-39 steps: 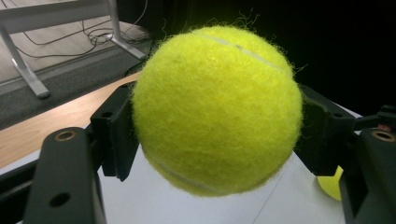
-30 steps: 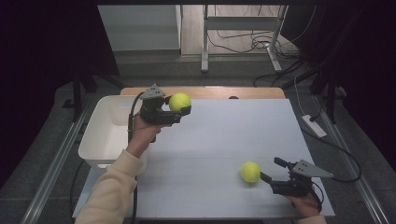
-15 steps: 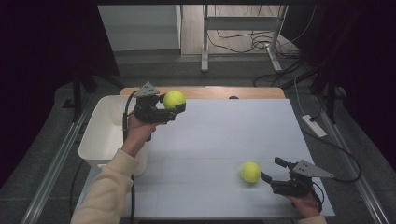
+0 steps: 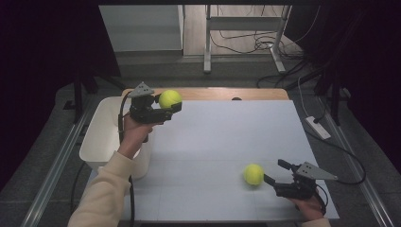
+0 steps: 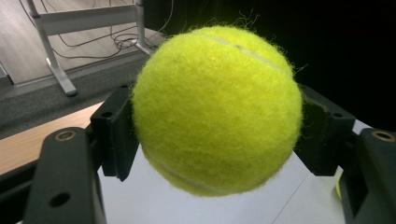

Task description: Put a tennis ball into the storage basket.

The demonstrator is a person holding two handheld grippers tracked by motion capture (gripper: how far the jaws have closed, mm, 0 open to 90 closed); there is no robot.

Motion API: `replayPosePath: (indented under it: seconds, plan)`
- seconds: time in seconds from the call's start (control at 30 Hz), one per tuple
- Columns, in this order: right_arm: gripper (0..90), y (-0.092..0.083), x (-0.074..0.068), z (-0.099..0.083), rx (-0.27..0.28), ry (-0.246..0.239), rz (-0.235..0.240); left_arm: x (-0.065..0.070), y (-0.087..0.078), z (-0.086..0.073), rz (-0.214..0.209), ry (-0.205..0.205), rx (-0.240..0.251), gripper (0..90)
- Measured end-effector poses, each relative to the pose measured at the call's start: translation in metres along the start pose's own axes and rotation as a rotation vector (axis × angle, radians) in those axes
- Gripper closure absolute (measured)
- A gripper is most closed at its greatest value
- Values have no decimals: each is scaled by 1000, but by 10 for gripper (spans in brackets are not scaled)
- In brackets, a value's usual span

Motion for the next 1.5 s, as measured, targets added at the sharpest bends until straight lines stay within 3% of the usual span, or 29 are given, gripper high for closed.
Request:
replayPosePath:
  seconds: [0.4, 0.67, 1.5]
  plan:
    - [139, 0, 0, 0, 0, -4, -3, -7, -3, -4, 18, -2, -9, 274]
    - [139, 0, 0, 0, 0, -1, 1, -18, -7, -9, 49, -27, -15, 274]
    - [139, 0, -1, 0, 4, -3, 1, -44, -25, -16, 143, -53, -36, 274]
Point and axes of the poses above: each handheld gripper's, and its own axes: y roughly forward along the jaws, z roughly out of its top, x roughly to its right, the point moved 5 cm from there along y, roughly forward along the jaws, and after that the axes turned 15 degrees about y, right-handed, at the moved point
